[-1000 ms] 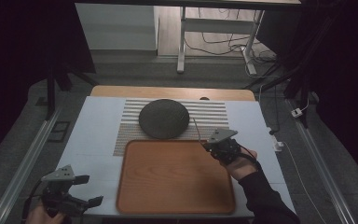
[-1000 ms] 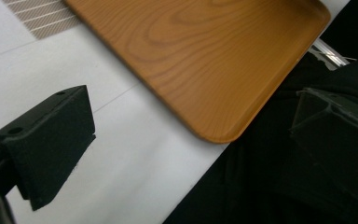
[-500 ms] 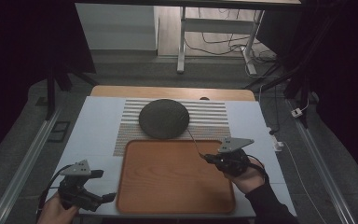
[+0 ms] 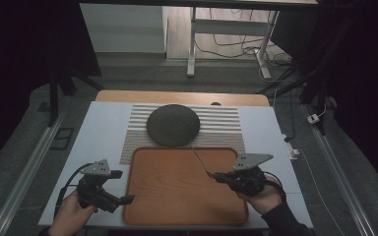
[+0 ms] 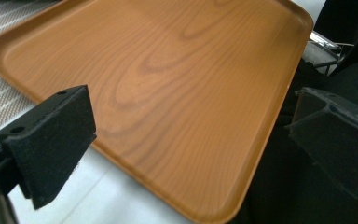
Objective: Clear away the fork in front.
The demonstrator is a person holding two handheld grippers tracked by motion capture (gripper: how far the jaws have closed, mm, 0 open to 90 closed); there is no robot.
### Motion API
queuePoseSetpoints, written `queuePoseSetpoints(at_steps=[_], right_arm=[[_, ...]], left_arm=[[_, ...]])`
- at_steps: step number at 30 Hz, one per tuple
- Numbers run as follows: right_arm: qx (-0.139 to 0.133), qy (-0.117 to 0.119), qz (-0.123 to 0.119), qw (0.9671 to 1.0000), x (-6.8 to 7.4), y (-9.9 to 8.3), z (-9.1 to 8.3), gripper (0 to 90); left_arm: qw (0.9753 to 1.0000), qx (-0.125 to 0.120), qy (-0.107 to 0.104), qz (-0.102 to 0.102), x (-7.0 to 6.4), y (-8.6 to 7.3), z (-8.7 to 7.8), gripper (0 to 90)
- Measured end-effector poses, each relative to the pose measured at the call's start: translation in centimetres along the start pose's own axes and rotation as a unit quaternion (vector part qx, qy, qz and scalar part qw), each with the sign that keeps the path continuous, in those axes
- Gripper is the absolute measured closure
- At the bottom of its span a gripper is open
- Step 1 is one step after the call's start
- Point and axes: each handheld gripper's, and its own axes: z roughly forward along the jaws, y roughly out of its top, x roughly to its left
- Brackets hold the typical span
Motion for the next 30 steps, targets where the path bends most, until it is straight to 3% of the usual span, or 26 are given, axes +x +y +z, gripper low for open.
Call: queuePoseSetpoints(at_steps=[9,15,21,24,30], right_arm=[[-0.012,0.056,0.009,0.9983,1.2,-0.2,0.0,89.6],[-0.013,0.101,0.006,0.9947,2.0,-0.2,0.5,89.7],[-0.01,0.127,-0.005,0.9919,2.6,0.1,1.0,89.7],[-0.015,0.142,-0.01,0.9897,2.9,0.3,1.2,89.7],[-0.021,0.169,-0.02,0.9852,3.5,0.7,1.5,89.8]], left_arm=[[0.9995,0.011,-0.011,0.028,0.0,2.5,1.7,0.0],[0.9974,0.027,-0.019,0.064,-0.2,4.1,3.2,0.0],[0.9951,0.044,-0.028,0.085,-0.2,5.4,4.6,0.0],[0.993,0.054,-0.029,0.101,-0.4,6.0,5.4,0.0],[0.9855,0.072,-0.041,0.148,-0.9,7.0,6.7,0.0]])
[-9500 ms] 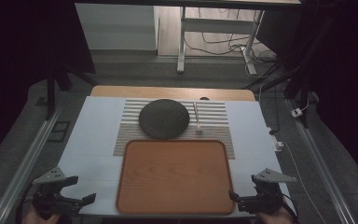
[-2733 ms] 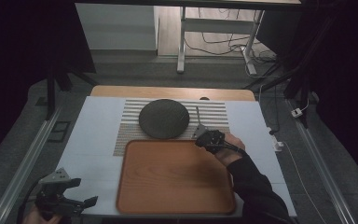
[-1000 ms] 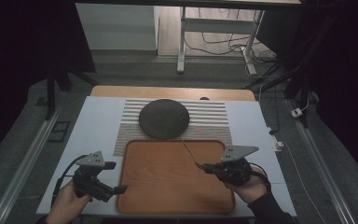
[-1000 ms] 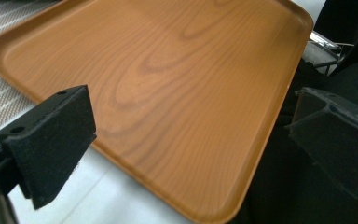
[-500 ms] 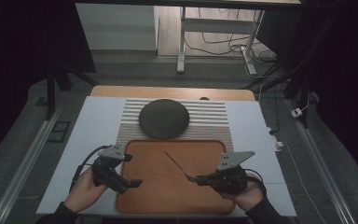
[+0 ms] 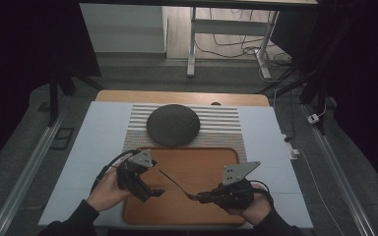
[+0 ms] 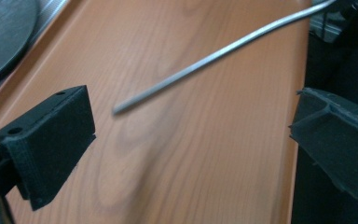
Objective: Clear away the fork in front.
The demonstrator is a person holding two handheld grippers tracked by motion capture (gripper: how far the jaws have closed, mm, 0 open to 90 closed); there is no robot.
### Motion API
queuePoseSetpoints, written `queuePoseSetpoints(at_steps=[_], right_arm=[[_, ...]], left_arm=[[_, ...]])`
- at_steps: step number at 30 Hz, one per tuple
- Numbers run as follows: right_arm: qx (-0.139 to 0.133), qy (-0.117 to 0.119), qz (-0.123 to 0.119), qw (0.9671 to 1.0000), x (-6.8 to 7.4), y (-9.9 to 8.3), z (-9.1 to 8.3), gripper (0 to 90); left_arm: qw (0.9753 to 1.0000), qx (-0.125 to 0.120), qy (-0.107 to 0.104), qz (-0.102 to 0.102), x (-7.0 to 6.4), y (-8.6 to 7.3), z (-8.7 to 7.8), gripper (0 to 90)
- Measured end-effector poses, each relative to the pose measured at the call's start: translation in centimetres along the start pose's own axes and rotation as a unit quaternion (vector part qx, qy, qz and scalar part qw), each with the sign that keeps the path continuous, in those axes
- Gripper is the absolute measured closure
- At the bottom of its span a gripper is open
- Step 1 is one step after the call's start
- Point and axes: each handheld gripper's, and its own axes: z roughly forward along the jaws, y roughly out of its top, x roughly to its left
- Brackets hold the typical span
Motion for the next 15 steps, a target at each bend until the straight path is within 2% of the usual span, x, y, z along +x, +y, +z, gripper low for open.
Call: queuePoseSetpoints(at_steps=[4,9,12,13,15], right_arm=[[-0.002,0.014,-0.012,0.9998,0.3,0.3,0.3,89.7],[-0.001,0.03,-0.028,0.9991,0.6,0.6,0.5,89.7],[0.003,0.042,-0.039,0.9983,0.8,0.7,0.6,89.7],[0.006,0.05,-0.045,0.9977,0.9,0.8,0.7,89.7],[0.011,0.058,-0.053,0.9968,1.1,0.8,0.8,89.7]], left_arm=[[0.9996,0.006,-0.015,0.021,-0.1,0.5,0.7,0.3],[0.998,0.022,-0.015,0.057,-0.5,0.9,1.3,5.7],[0.9962,0.028,-0.017,0.081,-1.0,0.9,1.4,16.4],[0.9954,0.03,-0.021,0.089,-1.1,0.9,1.4,27.1],[0.9939,0.031,-0.029,0.102,-1.3,0.9,1.3,35.4]])
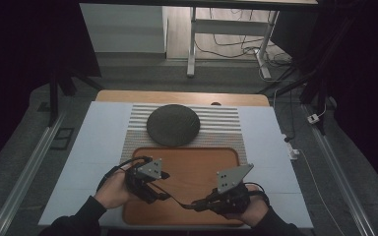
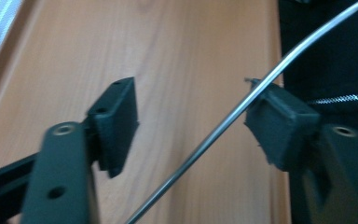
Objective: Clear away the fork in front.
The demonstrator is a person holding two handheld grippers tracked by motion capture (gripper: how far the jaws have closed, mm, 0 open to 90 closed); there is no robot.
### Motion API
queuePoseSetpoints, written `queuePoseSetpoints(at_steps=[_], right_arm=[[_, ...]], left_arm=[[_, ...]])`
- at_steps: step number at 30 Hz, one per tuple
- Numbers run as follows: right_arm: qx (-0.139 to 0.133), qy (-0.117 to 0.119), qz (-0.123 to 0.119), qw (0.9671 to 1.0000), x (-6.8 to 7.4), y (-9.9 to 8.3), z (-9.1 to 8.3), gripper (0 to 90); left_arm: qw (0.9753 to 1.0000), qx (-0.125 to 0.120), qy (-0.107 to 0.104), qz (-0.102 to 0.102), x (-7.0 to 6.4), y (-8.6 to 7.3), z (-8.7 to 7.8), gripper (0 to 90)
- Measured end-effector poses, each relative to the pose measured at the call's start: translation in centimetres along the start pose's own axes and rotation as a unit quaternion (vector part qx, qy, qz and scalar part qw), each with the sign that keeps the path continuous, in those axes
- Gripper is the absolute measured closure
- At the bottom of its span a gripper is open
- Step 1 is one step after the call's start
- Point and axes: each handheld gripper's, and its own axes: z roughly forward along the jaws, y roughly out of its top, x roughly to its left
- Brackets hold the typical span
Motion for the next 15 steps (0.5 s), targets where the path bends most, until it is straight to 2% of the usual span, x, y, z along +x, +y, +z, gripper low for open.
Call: queuePoseSetpoints(at_steps=[1,2,5,6,7,12,15], right_arm=[[0.0,0.0,0.0,1.0,0.0,0.0,0.0,89.7],[0.006,0.0,-0.007,1.0,0.1,0.1,0.1,89.7],[0.014,0.005,-0.01,0.9998,0.0,0.1,0.0,89.7],[0.014,0.005,-0.01,0.9998,0.0,0.1,0.0,89.7],[0.016,0.005,-0.01,0.9998,0.0,0.0,0.0,89.7],[0.019,0.014,-0.011,0.9997,0.0,0.0,0.0,89.6],[0.021,0.019,-0.015,0.9995,-0.1,-0.1,0.1,88.6]], left_arm=[[1.0,0.002,-0.006,0.006,-0.1,0.0,0.0,35.4],[0.9998,0.003,-0.013,0.013,-0.2,0.1,0.0,46.1],[0.9989,0.008,-0.029,0.037,-0.5,0.2,0.1,59.5],[0.9984,0.009,-0.033,0.044,-0.7,0.2,0.2,59.5],[0.998,0.01,-0.037,0.049,-0.8,0.2,0.2,67.5],[0.9953,0.015,-0.041,0.086,-1.3,0.3,0.4,72.4],[0.9928,0.025,-0.044,0.109,-1.5,0.3,0.5,76.2]])
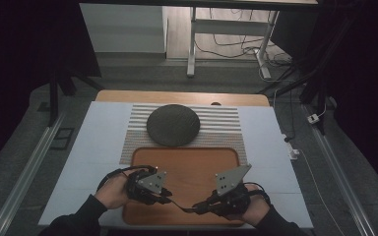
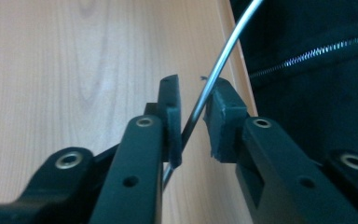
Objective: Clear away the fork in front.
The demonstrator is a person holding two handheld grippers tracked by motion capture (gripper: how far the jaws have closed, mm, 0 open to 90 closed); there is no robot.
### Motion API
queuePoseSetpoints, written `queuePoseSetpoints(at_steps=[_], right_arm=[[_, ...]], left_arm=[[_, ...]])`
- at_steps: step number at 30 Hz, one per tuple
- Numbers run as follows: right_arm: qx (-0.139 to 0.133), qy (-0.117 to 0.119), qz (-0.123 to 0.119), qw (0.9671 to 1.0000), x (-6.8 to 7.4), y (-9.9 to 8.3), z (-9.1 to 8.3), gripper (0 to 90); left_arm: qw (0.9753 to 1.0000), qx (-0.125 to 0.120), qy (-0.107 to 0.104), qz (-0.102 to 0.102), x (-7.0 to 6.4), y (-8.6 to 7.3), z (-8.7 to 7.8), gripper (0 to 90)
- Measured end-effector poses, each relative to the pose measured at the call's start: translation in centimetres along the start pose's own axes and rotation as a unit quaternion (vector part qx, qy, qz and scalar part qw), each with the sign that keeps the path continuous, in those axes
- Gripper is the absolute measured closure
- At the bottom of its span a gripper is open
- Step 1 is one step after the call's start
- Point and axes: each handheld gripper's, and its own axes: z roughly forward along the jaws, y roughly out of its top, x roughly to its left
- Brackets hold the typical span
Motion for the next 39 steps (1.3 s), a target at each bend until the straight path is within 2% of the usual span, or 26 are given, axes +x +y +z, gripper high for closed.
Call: queuePoseSetpoints(at_steps=[6,7,11,13,16,20,22,25,27,29,31,34,35,37,39], right_arm=[[-0.002,-0.008,0.005,1.0,-0.2,-0.1,-0.2,84.5],[-0.003,-0.008,0.008,0.9999,-0.3,-0.2,-0.3,83.7],[-0.011,-0.014,0.02,0.9996,-0.7,-0.4,-0.5,77.8],[-0.016,-0.012,0.023,0.9995,-0.9,-0.5,-0.5,75.4],[-0.023,-0.019,0.031,0.9991,-0.9,-0.5,-0.5,69.6],[-0.028,-0.052,0.045,0.9972,-1.1,-0.5,-0.6,59.7],[-0.028,-0.086,0.061,0.9941,-1.2,-0.5,-0.8,56.5],[-0.022,-0.126,0.063,0.9898,-1.2,-0.8,-1.1,52.9],[-0.018,-0.143,0.067,0.9873,-1.2,-0.9,-1.2,48.6],[-0.007,-0.171,0.071,0.9827,-1.1,-1.1,-1.1,44.4],[0.006,-0.189,0.071,0.9793,-1.0,-1.2,-1.0,40.5],[0.024,-0.226,0.08,0.9706,-0.7,-1.3,-0.9,31.5],[0.024,-0.226,0.08,0.9706,-0.7,-1.3,-0.9,31.5],[0.024,-0.24,0.088,0.9665,-0.6,-1.5,-0.9,28.3],[0.021,-0.248,0.098,0.9635,-0.6,-1.6,-1.1,24.7]], left_arm=[[0.9992,0.009,-0.02,0.033,-0.5,0.1,0.4,81.8],[0.9986,0.015,-0.023,0.045,-0.5,0.1,0.4,82.7],[0.9978,0.017,-0.035,0.054,-0.8,0.2,0.5,85.7],[0.998,0.019,-0.037,0.048,-0.7,0.2,0.5,85.9],[0.9987,0.013,-0.037,0.034,-0.7,0.1,0.4,86.0],[0.9994,0.007,-0.032,0.01,-0.6,0.0,0.2,86.1],[0.9997,0.005,-0.025,-0.005,-0.6,-0.2,0.2,86.1],[0.9995,0.008,-0.01,-0.028,-0.6,-0.5,0.3,86.0],[0.9992,0.014,0.0,-0.037,-0.6,-0.7,0.3,86.0],[0.9975,0.02,0.002,-0.068,-0.6,-0.7,0.2,86.0],[0.9953,0.021,0.004,-0.095,-0.5,-0.8,0.2,86.0],[0.9922,0.025,0.01,-0.121,-0.5,-1.0,0.2,86.0],[0.9911,0.028,0.011,-0.13,-0.5,-1.0,0.2,86.0],[0.9886,0.028,0.018,-0.147,-0.6,-1.2,0.2,86.0],[0.9849,0.029,0.022,-0.169,-0.6,-1.3,0.2,86.0]])
